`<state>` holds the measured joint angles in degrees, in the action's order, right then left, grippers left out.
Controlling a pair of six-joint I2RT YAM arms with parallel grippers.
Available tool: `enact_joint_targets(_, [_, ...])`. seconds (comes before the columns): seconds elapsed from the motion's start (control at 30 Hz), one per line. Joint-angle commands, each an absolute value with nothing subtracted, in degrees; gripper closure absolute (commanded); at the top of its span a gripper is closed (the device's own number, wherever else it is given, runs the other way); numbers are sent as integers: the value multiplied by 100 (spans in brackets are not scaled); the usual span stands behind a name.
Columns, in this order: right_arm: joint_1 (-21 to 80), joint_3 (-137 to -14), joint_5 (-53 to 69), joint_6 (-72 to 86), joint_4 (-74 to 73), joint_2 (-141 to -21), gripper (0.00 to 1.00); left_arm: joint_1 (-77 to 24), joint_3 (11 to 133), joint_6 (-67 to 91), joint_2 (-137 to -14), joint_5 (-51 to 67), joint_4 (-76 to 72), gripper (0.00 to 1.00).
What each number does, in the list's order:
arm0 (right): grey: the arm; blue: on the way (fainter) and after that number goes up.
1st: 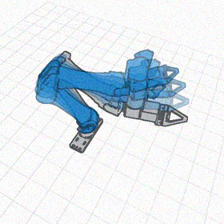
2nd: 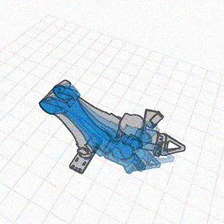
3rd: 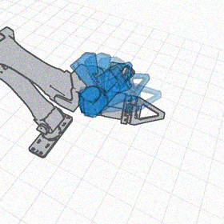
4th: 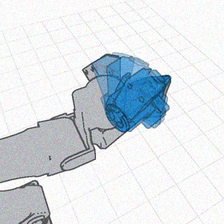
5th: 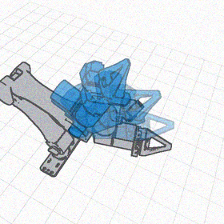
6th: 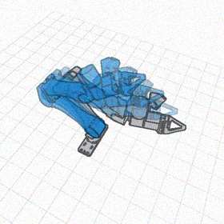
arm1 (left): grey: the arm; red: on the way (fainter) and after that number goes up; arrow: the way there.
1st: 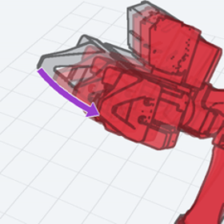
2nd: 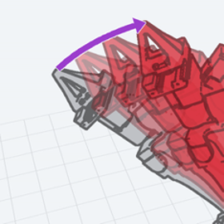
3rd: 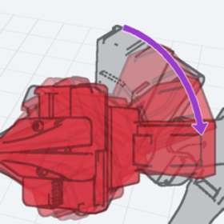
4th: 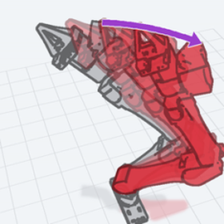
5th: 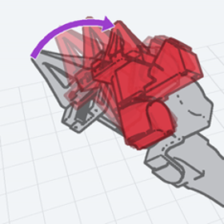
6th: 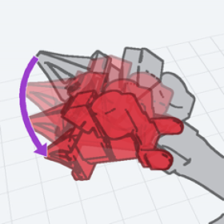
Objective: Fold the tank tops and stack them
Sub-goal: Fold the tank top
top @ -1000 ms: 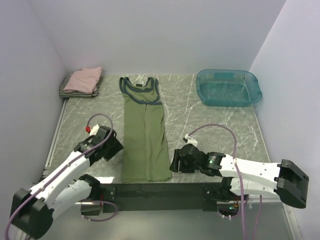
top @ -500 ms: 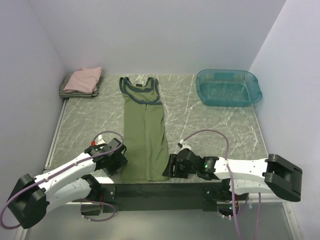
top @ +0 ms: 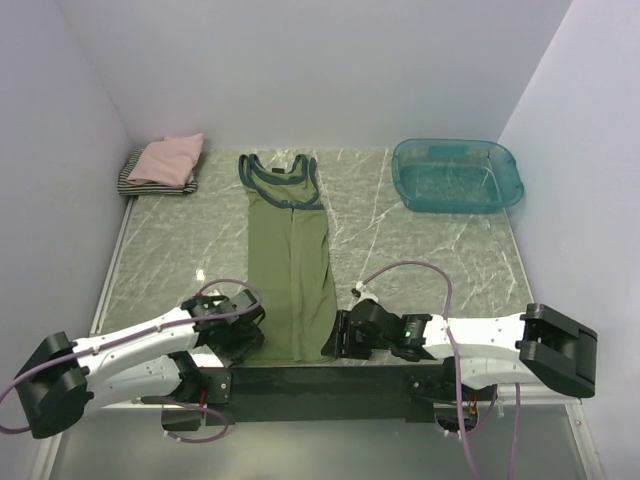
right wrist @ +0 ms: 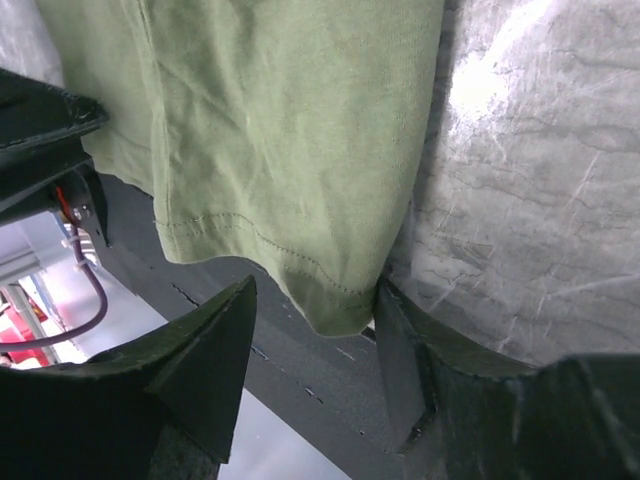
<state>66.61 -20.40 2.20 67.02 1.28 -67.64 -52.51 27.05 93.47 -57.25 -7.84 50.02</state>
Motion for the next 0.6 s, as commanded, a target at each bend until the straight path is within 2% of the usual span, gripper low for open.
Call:
enact_joint_targets(0.0, [6741,-2057,228,6627,-343,-6934,45,-5326,2242,9861,-5678,-536,5239,36])
enact_joint_targets(0.1, [6732,-2135,237,6557,-413,-7013,52,-5326,2110,9862,-5870,-388,4933,41])
enact_joint_targets(0.13, [6741,-2171,246,6531,-457,-7057,53,-5326,2083,9800,-5932,-335,4878,48])
enact_joint_targets(0.2, [6724,-2319,176,6434,-605,-7066,58,-5326,2092,9791,-6038,-351,4834,55])
enact_joint_targets(0.23, [6724,-2373,158,6407,-659,-7058,61,-5326,2118,9721,-6029,-386,4790,65])
enact_joint_targets(0.27, [6732,-2425,150,6346,-711,-7058,65,-5326,2170,9721,-5942,-413,4799,69])
enact_joint_targets(0.3, [6724,-2539,89,6311,-834,-7040,74,-5326,2197,9721,-5872,-448,4808,79])
enact_joint_targets(0.33, [6706,-2592,70,6276,-922,-7023,80,-5326,2223,9703,-5784,-474,4816,96])
enact_joint_targets(0.37, [6706,-2662,53,6197,-992,-6996,87,-5326,2250,9677,-5592,-492,4834,99])
enact_joint_targets(0.4, [6680,-2794,35,6144,-1167,-6987,99,-5326,2302,9659,-5494,-518,4860,99])
enact_joint_targets(0.57, [6688,-3093,166,5907,-1643,-6821,100,-5326,2478,9659,-4993,-484,5290,99])
